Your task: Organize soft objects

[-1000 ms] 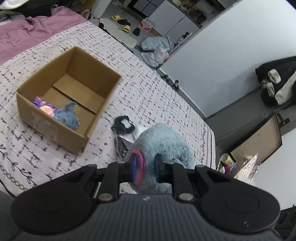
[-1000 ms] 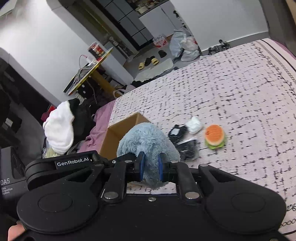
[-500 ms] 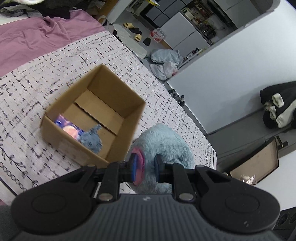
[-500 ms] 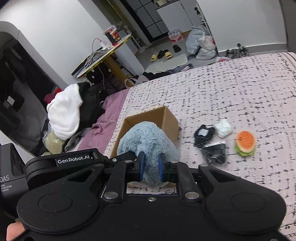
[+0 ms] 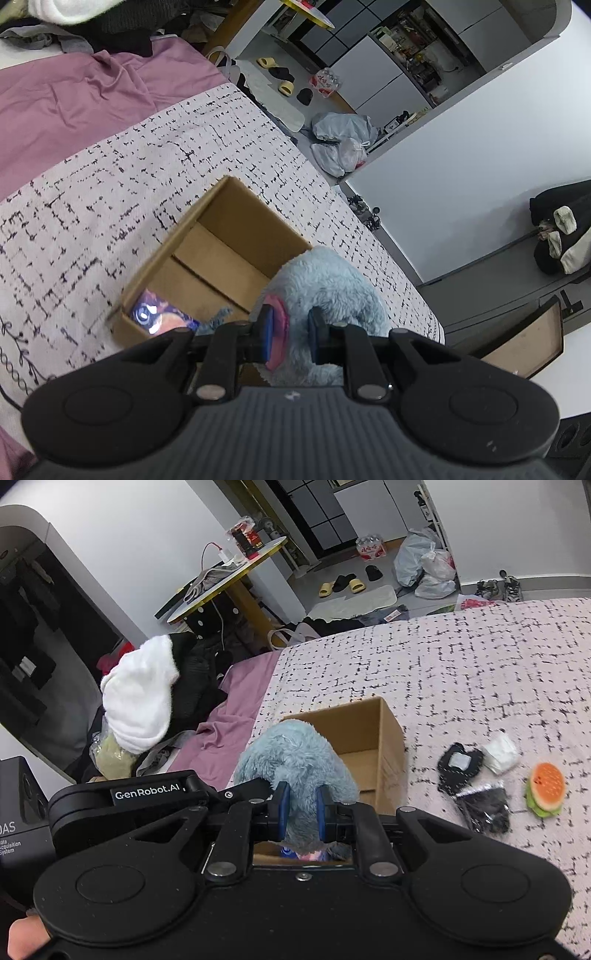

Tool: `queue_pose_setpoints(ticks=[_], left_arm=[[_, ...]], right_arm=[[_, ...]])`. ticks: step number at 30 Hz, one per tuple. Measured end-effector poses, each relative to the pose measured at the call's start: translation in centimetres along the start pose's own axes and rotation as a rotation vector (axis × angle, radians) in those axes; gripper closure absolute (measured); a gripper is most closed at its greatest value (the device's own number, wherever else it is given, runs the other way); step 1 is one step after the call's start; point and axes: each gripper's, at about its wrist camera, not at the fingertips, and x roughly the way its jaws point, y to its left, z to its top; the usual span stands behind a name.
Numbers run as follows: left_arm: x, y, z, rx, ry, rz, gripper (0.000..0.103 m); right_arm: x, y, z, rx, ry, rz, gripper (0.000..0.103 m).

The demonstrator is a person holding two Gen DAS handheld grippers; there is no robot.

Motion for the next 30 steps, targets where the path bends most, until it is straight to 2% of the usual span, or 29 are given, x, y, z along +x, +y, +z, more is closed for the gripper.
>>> queue_pose_setpoints(ticks=[10,18,24,30], left_arm=[[2.5,2.0,2.7,-0.021,0.014,0.058,0.085],[5.9,3.9,4.2,-0.035,0.084,0.144,0.085],[8.2,4.1,4.8,-0.025,0.125,0.198,0.085],[9.4,4.0,5.2,-0.049,0.126,0.274,0.084]], right_arm=[[4.5,0.8,1.4,0.019,0.054,0.001,0.087],[8.6,-0.3,1.4,0.114,0.140,-0.010,0.084],[11.0,-0.8,1.7,0.126,0.189,-0.046,0.081],[12.7,-1.0,1.8,0.144,0.236,-0.072,0.081]])
